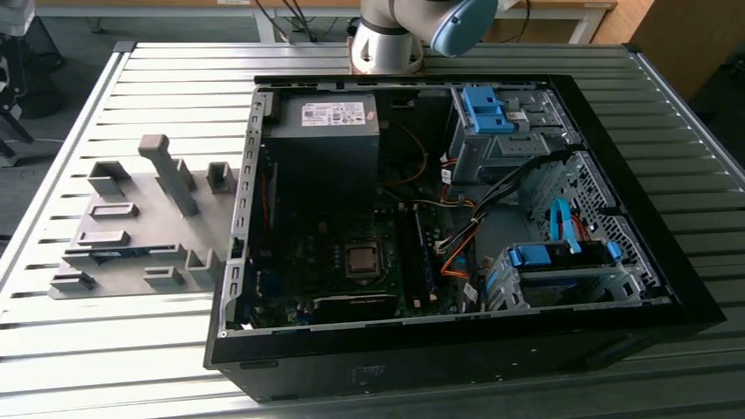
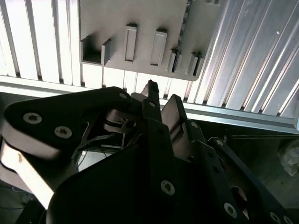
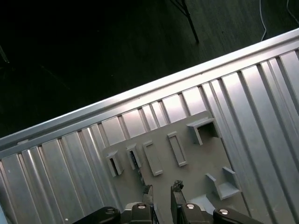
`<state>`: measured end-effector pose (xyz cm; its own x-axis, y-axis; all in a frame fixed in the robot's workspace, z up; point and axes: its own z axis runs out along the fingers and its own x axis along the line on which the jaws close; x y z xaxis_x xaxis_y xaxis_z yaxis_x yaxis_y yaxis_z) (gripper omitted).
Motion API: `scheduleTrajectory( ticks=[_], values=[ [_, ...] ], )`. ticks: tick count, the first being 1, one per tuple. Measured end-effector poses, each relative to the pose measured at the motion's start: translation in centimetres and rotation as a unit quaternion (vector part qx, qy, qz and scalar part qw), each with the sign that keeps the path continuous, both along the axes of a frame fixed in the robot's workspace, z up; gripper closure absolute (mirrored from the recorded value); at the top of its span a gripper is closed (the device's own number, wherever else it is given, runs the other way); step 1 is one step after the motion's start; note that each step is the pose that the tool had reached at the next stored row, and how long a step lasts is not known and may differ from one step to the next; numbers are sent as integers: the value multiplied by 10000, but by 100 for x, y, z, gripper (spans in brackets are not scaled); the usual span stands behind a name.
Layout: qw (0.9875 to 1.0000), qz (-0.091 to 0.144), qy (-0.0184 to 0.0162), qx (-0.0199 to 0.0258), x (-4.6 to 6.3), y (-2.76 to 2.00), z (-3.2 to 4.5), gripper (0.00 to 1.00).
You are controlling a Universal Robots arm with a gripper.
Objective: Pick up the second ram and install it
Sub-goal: 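Pick up the second ram and move it above second insertion slot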
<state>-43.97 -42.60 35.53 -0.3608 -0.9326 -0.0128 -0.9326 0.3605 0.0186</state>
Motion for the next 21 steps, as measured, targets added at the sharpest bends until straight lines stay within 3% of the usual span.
scheduleTrajectory(
  ticks=[8, 12, 13, 18, 21],
  values=[
    [9999, 121, 0, -32, 7, 0, -101, 71],
    [9994, 340, -2, -31, 17, 0, -160, 69],
    [9991, 425, -2, -32, 18, 0, -171, 63],
    [9961, 881, -5, -32, 18, -1, -220, 63],
    [9946, 1034, -17, -38, 17, -2, -237, 63]
  ],
)
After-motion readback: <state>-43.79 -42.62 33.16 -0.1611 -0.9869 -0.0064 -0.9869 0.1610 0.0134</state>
